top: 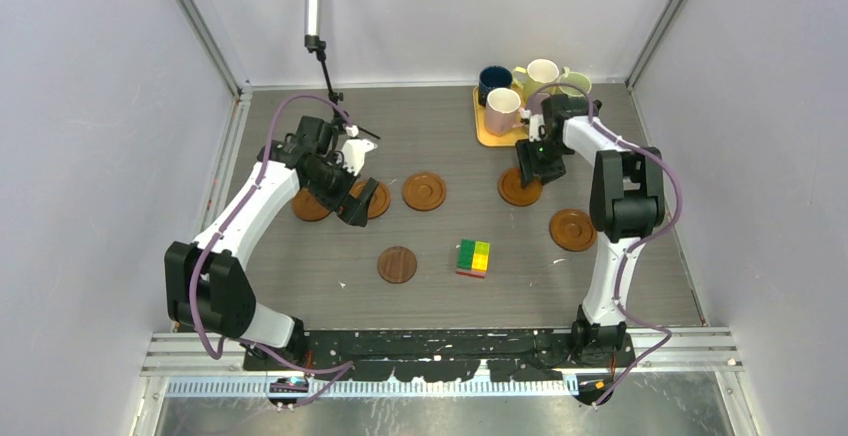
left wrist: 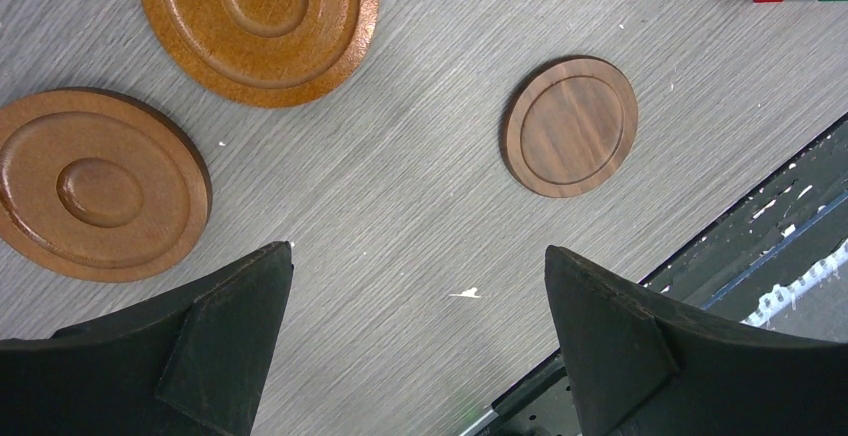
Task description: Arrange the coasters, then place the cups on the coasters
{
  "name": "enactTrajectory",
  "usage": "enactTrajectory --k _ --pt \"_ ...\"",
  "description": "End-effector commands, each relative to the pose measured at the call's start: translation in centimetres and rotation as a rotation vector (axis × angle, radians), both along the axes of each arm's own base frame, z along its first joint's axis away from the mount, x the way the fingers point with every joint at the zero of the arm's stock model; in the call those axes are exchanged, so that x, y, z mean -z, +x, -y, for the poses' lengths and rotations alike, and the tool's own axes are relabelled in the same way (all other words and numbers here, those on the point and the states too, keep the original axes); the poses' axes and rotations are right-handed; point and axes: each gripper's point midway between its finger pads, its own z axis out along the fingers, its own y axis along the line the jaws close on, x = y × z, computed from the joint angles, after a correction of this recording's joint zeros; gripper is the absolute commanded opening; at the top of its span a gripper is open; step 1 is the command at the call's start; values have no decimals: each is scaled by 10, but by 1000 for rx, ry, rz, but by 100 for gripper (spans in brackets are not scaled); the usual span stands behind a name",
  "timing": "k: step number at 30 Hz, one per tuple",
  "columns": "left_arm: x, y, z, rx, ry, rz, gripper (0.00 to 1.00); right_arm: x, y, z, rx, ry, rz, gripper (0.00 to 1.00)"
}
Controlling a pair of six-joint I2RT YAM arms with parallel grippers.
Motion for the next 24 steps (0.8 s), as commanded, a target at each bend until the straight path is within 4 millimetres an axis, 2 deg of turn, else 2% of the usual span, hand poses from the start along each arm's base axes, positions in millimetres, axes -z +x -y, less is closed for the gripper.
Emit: enactTrajectory --k 1,9,14,24 --pt "-8 -1 2 -5 -24 17 100 5 10 -20 -60 -34 32 57" --pt "-9 0 3 -7 -27 17 100 19 -5 -56 -153 -63 18 48" --pt "-7 0 2 -12 -23 15 100 17 -5 -66 -164 -50 21 46" --pt "-6 1 2 -16 -23 10 100 12 -10 -98 -224 -49 35 46"
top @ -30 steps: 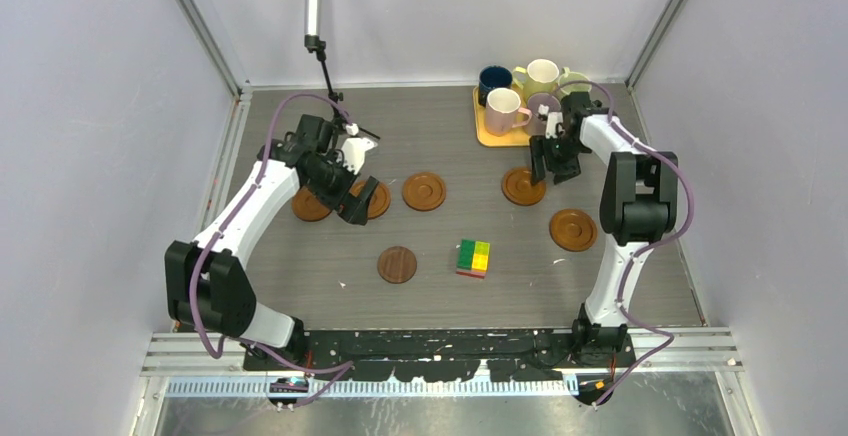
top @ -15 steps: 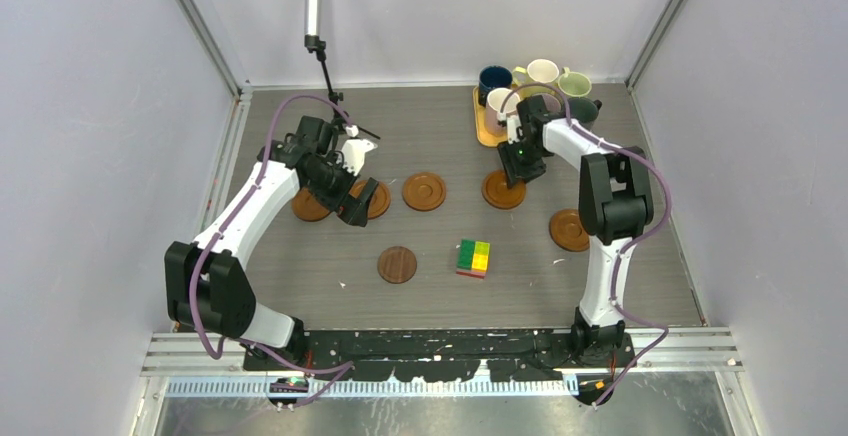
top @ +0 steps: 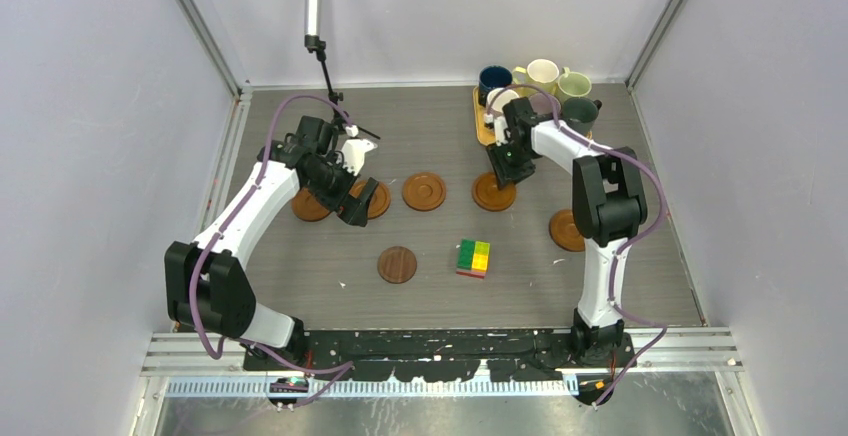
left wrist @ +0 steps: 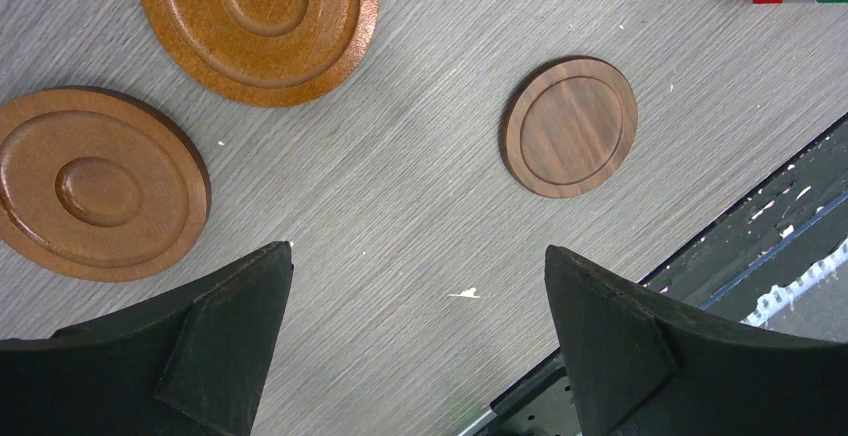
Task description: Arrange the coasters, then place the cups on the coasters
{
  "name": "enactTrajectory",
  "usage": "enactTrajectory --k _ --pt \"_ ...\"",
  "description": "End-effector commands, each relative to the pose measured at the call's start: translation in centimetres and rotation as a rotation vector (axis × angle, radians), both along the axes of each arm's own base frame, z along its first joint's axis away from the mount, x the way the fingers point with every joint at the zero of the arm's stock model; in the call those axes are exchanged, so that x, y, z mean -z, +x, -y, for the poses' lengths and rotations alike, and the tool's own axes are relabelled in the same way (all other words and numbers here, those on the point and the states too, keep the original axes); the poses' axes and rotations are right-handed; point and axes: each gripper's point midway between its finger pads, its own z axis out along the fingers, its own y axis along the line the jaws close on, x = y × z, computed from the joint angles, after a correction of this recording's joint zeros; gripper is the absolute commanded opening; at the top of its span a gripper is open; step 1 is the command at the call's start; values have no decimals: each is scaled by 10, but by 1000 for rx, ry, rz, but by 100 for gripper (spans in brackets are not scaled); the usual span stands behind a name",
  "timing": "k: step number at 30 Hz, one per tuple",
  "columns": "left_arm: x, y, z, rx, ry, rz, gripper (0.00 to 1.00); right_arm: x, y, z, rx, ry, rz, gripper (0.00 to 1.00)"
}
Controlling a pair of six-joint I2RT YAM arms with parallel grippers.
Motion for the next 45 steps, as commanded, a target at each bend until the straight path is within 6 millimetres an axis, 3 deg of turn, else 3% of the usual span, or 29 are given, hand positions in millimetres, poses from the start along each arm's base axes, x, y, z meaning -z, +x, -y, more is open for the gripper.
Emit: enactTrajectory --k 1,5,9,15,19,24,25,32,35,45 --pt "-6 0 2 -11 -21 12 100 7 -9 -34 -54 17 -22 45" --pt "-7 -1 0 -12 -17 20 100 1 -6 -38 -41 36 -13 45" --pt "-7 -1 0 -13 -16 20 100 -19 -4 -38 -35 44 5 55" --pt "-8 -2 2 -9 -25 14 100 -96 4 -32 -7 159 96 69" --pt "-8 -3 3 -1 -34 8 100 -125 -14 -5 -18 182 101 76" --pt "-10 -7 9 18 -65 -5 100 -112 -52 60 63 194 11 79" --pt "-12 -7 10 20 -70 -4 100 -109 -58 83 94 183 1 80" --pt "-13 -9 8 20 -67 4 100 -85 -100 152 94 60 -55 84" --pt "-10 -11 8 26 -67 -2 100 -68 -109 164 98 41 -95 83" --pt "-7 -9 7 22 -57 -9 100 -13 -120 175 92 -40 -143 72"
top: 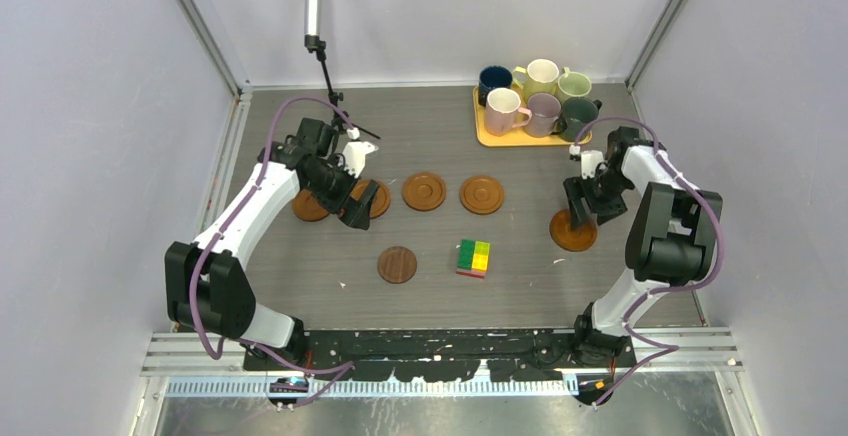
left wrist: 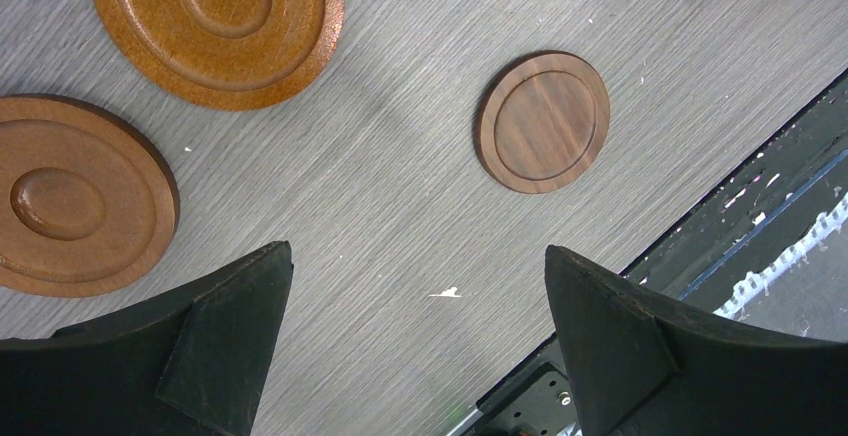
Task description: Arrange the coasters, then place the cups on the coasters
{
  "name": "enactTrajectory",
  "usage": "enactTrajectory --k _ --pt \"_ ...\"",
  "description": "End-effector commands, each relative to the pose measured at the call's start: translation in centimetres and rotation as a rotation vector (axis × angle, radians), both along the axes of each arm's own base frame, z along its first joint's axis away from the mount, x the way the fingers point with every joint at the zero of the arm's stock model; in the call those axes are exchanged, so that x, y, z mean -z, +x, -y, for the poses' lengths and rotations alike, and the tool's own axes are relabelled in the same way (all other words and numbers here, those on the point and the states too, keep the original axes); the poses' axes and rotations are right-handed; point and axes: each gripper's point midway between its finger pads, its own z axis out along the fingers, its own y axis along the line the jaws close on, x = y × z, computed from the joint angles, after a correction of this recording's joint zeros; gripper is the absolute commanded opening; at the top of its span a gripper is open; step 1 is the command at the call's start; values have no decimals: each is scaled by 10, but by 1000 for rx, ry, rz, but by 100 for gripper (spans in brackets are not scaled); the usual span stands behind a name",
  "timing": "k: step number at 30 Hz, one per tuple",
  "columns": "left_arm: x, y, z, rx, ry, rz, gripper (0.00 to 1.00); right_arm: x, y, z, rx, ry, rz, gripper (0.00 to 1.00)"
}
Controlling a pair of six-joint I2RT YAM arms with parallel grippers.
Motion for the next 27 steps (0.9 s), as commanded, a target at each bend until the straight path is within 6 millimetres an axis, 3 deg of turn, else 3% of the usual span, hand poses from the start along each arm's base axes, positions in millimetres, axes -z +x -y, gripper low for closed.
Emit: enactTrajectory --k 1,8,15,19,27 --pt "-8 -1 1 2 -16 17 100 18 8 9 -33 -68 27 72" --pt "-7 1 1 -2 -14 16 100 38 25 11 -38 -155 61 65" --pt "-4 3 -3 -14 6 16 100 40 68 -1 12 -117 101 39" --pt "-4 3 -4 -18 14 19 100 40 86 -12 3 -93 106 37" --pt "-1 4 -5 -20 23 10 100 38 115 -13 8 -95 130 36"
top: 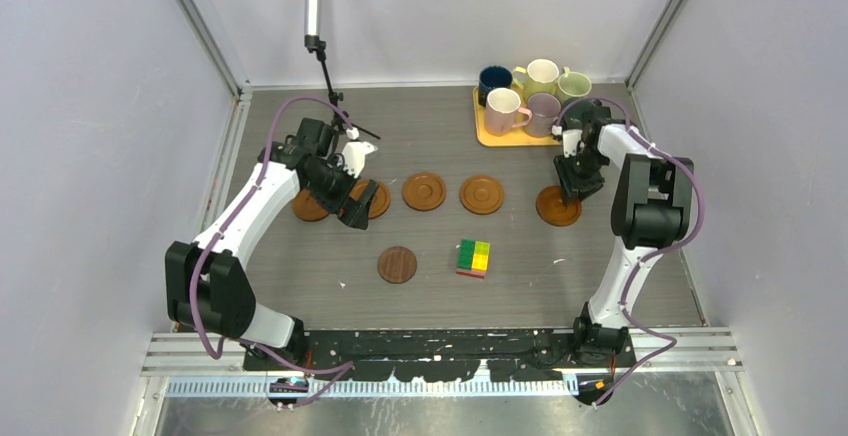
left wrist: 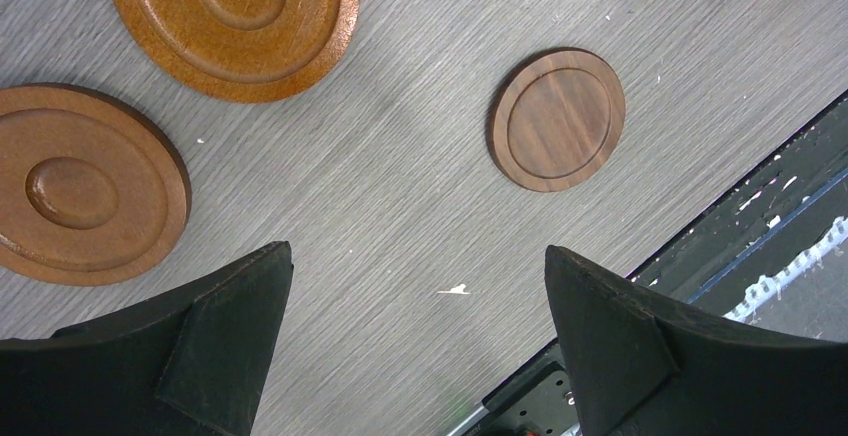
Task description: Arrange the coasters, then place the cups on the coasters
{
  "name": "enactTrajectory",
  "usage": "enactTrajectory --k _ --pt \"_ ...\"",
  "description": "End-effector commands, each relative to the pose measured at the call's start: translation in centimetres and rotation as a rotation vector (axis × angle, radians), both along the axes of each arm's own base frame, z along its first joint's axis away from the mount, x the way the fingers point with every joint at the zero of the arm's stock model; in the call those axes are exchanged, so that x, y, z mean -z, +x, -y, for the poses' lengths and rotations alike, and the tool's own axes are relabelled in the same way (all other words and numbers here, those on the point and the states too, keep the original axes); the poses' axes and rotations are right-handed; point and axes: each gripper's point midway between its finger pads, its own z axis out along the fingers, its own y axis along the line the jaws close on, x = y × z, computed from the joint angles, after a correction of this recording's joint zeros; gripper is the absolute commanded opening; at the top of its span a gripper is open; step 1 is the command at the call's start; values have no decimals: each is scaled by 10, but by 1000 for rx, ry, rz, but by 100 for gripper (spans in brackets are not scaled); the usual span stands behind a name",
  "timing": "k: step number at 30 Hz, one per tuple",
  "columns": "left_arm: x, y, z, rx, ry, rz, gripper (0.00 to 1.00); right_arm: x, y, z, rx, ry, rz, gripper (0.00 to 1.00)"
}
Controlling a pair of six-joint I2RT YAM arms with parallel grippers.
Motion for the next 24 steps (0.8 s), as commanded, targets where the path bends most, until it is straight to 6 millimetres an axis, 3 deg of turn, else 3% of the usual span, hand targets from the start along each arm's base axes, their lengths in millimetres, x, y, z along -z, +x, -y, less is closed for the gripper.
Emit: enactTrajectory --k 1,8,17,24 --pt "-2 3 0 -8 -1 2 100 8 38 -5 9 3 93 36" --pt "-1 5 0 -12 0 -4 100 10 44 -27 -21 15 92 36" --pt "-1 4 -1 -17 7 -2 100 8 60 -32 -2 19 112 37" --pt "-2 4 0 -14 -1 -5 100 -20 64 -43 2 47 163 45"
